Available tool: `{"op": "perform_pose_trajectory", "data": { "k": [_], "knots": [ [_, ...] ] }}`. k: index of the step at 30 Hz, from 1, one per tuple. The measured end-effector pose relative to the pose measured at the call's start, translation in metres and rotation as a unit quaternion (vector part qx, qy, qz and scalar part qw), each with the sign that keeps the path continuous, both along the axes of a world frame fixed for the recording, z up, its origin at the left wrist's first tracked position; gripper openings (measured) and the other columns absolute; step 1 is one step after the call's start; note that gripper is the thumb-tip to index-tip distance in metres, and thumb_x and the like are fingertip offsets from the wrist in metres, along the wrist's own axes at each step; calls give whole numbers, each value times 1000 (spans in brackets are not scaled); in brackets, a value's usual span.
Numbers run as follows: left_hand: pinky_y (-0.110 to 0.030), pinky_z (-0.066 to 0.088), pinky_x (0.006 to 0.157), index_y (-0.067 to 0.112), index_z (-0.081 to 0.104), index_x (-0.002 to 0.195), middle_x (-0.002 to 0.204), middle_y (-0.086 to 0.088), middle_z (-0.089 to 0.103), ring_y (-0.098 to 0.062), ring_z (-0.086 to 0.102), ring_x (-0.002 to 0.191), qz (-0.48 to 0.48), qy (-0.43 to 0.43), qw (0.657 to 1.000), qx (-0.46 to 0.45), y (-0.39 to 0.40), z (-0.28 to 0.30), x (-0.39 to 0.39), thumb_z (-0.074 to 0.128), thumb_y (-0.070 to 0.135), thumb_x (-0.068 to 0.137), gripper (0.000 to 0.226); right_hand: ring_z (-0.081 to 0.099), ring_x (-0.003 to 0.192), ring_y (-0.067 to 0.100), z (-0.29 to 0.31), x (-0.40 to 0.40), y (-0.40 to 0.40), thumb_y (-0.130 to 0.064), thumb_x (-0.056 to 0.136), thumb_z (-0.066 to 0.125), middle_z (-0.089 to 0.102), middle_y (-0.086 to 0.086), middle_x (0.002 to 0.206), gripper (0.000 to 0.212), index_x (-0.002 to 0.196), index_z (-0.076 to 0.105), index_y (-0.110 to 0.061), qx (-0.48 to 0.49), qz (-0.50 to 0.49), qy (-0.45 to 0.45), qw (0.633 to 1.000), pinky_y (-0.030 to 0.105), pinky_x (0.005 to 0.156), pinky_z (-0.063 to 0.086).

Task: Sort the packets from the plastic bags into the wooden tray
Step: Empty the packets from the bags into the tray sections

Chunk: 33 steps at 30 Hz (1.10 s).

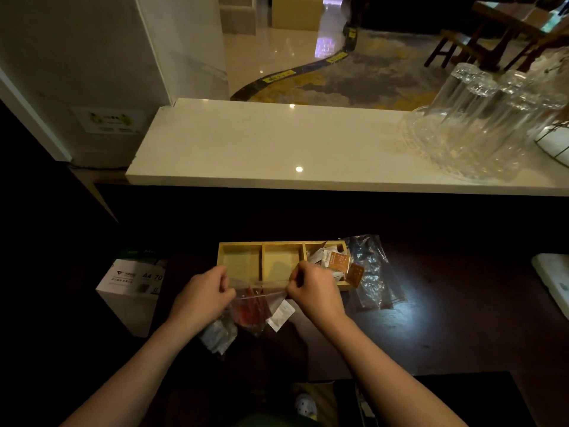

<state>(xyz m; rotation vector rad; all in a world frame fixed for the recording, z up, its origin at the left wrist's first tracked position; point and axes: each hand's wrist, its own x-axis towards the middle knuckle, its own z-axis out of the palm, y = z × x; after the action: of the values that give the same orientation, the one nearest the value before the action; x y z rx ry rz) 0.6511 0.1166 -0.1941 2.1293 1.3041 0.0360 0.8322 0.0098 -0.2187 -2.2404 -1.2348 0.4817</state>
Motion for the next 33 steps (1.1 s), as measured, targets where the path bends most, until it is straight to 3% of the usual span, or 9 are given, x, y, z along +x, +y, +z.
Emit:
{"op": "perform_pose_trajectory", "data": {
  "k": [5, 9, 12, 15, 19, 24, 28, 31, 33],
  "knots": [
    [-35, 42, 52, 24, 42, 71, 66, -1, 66, -18, 57, 56, -5, -20, 1000, -4, -9, 3, 18, 53, 16, 82, 17, 58, 90, 13, 5, -9, 12, -14, 85, 59, 55, -6, 107, 28, 112, 57, -19, 5, 85, -68, 994, 27, 68, 50],
    [-38, 47, 55, 22, 43, 70, 62, 0, 67, -18, 61, 58, 33, -40, 999, -6, -7, 2, 17, 55, 15, 80, 18, 63, 90, 20, 8, -10, 17, -15, 88, 58, 64, -1, 100, 13, 99, 63, -19, 16, 78, -104, 991, 34, 70, 53],
    [-33, 39, 52, 17, 44, 69, 55, 0, 61, -18, 54, 52, 46, -79, 996, -20, -4, 4, 17, 56, 10, 80, 17, 62, 84, 15, 20, -9, 17, -20, 88, 59, 62, -2, 99, 17, 105, 61, -20, 92, 116, -125, 981, 31, 66, 51],
    [-33, 32, 53, 18, 43, 70, 54, -1, 47, -19, 44, 51, 62, -130, 989, -34, 0, 5, 18, 57, 11, 81, 19, 60, 85, 10, 41, -27, 15, -37, 88, 60, 63, -5, 104, 34, 120, 54, -25, 83, 261, -49, 961, 28, 72, 49],
    [-41, 44, 58, 21, 44, 80, 59, -2, 57, -23, 54, 56, 96, -222, 968, -64, 2, 12, 16, 57, 10, 78, 17, 63, 87, 20, 42, -32, 25, -32, 85, 66, 65, -2, 104, 49, 129, 45, -25, 98, 259, -89, 957, 33, 67, 48],
    [-36, 52, 64, 18, 46, 100, 67, 0, 70, -18, 66, 65, 89, -299, 945, -99, 4, 17, 9, 58, 2, 82, 26, 65, 86, 30, 50, -29, 43, -25, 84, 68, 68, 8, 98, 36, 116, 55, -19, 66, 289, -86, 951, 43, 65, 52],
    [-26, 52, 69, 21, 49, 106, 79, 3, 64, -13, 62, 79, 137, -415, 881, -184, 3, 18, 2, 52, 18, 93, 14, 65, 80, 28, 61, -22, 54, -22, 84, 69, 67, 10, 86, 13, 89, 66, -10, 105, 255, -76, 958, 41, 65, 51],
    [-30, 48, 64, 18, 50, 101, 98, -14, 58, -19, 57, 79, 252, -370, 870, -205, 9, 0, -3, 44, 24, 97, 9, 59, 70, 7, 78, -12, 60, -25, 82, 71, 64, -4, 76, 12, 81, 67, -14, 144, 226, 7, 963, 23, 65, 49],
    [-33, 48, 62, 13, 51, 104, 104, -16, 60, -22, 60, 77, 288, -322, 848, -307, 4, -17, -6, 42, 34, 97, 23, 52, 66, -4, 92, -11, 63, -23, 82, 71, 57, -15, 70, 8, 78, 64, -20, 162, 213, 70, 961, 11, 62, 40]
  ]
}}
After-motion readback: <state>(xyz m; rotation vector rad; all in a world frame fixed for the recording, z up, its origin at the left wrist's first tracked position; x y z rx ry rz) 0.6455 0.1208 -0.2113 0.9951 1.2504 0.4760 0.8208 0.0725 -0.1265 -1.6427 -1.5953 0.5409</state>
